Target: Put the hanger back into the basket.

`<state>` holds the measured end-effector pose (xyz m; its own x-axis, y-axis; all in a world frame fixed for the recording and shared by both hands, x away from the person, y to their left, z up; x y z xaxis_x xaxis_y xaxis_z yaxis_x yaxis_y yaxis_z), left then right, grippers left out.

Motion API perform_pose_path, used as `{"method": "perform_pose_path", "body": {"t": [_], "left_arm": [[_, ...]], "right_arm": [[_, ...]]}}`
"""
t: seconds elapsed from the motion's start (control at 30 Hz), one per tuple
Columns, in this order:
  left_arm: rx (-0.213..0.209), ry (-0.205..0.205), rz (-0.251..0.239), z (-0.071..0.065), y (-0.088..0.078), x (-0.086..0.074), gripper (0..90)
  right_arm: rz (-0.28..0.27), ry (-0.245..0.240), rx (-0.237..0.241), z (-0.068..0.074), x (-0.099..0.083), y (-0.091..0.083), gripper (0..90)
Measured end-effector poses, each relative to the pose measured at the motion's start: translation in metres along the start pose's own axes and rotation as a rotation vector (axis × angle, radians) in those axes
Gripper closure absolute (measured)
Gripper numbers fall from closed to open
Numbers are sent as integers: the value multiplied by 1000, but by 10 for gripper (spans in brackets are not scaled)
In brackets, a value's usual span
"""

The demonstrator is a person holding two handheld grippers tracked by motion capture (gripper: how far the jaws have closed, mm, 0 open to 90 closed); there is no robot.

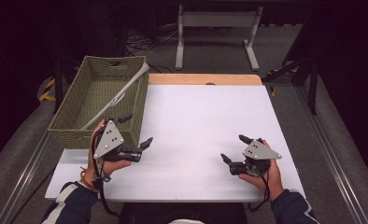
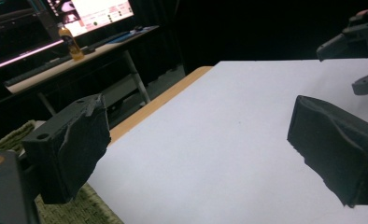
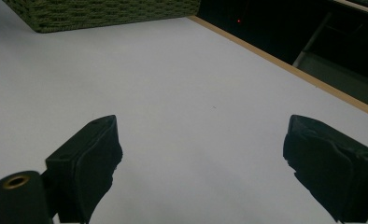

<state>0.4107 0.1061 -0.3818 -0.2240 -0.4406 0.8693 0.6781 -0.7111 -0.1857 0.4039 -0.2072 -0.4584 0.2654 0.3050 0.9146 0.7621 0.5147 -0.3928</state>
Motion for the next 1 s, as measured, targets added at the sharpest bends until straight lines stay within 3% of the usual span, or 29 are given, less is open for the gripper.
{"method": "perform_pose_path", "body": {"t": [0.4, 0.6, 0.73, 0.77, 0.83, 1.0], "left_arm": [[-30, -10, 14, -22, -1, -13, 56], [-62, -14, 62, -35, -2, -31, 52], [-45, -3, 99, -38, -2, -46, 52], [-53, -34, 117, -40, -3, -56, 52], [-52, -25, 128, -40, -3, -60, 46], [-24, -61, 156, -37, -11, -76, 54]], "right_arm": [[-39, 17, -5, 10, 8, -4, 111], [-48, 2, -4, 16, 9, -5, 106], [-54, 1, -3, 16, 9, -5, 106], [-53, -1, -4, 16, 8, -5, 105], [-51, -5, -8, 16, 6, -4, 106], [-49, -14, -4, 17, 4, -3, 104]]}}
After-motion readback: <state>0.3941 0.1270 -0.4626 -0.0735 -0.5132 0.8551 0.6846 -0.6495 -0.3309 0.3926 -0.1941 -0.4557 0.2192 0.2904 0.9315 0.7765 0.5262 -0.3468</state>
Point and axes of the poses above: each handheld gripper's, and its own axes: y roughly forward along the jaws, x roughly out of its top, z roughly to its left, the point moved 9 cm from there along y, roughly forward along the jaws, and after that the axes turned 10 degrees about y, right-handed, at the moved point
